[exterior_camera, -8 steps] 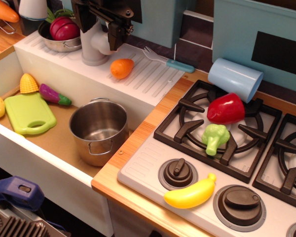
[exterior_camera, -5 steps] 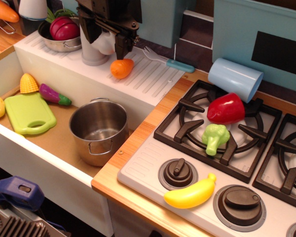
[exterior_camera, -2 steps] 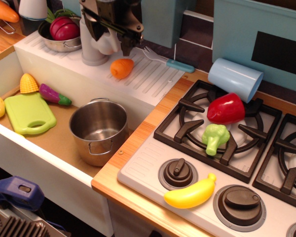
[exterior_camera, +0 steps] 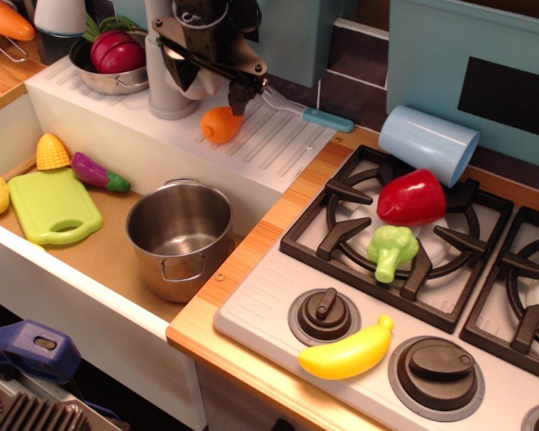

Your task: Put carrot in pot or pan

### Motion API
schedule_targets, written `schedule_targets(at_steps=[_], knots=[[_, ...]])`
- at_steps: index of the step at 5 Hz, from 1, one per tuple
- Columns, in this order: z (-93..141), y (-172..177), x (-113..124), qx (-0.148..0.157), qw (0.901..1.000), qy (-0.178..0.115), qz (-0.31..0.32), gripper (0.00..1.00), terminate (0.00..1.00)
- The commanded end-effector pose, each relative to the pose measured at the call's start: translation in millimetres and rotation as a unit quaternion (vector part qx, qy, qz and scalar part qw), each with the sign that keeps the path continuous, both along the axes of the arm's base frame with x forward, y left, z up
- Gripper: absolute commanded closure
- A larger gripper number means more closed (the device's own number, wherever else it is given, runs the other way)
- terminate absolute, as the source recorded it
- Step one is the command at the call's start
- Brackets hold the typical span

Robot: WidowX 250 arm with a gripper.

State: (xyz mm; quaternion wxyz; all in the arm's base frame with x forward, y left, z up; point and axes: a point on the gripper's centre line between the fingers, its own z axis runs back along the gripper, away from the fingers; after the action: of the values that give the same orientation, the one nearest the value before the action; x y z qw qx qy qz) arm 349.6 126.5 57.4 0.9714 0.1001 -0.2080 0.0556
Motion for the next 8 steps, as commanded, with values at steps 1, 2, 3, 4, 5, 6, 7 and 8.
schedule_targets(at_steps=[1, 2, 3, 4, 5, 6, 7, 8], knots=[[1.6, 6.8, 7.6, -0.001, 0.9998, -0.021, -0.005, 0.0, 0.0], [-5.7, 6.2, 9.2, -0.006, 0.9996, -0.028, -0.002, 0.0, 0.0], [-14.4, 6.0, 14.8, -0.011, 0.9993, -0.036, -0.004, 0.0, 0.0], [-21.9, 9.5, 18.9, -0.015, 0.9991, -0.038, -0.013, 0.0, 0.0], [-29.0, 6.9, 19.3, -0.021, 0.9989, -0.04, 0.011, 1.0, 0.0], [-30.3, 5.6, 17.7, -0.036, 0.9985, -0.036, 0.019, 1.0, 0.0], [-19.1, -1.9, 9.0, -0.048, 0.9984, -0.011, 0.025, 1.0, 0.0], [-1.1, -16.2, -5.4, -0.053, 0.9974, 0.017, 0.046, 1.0, 0.0]])
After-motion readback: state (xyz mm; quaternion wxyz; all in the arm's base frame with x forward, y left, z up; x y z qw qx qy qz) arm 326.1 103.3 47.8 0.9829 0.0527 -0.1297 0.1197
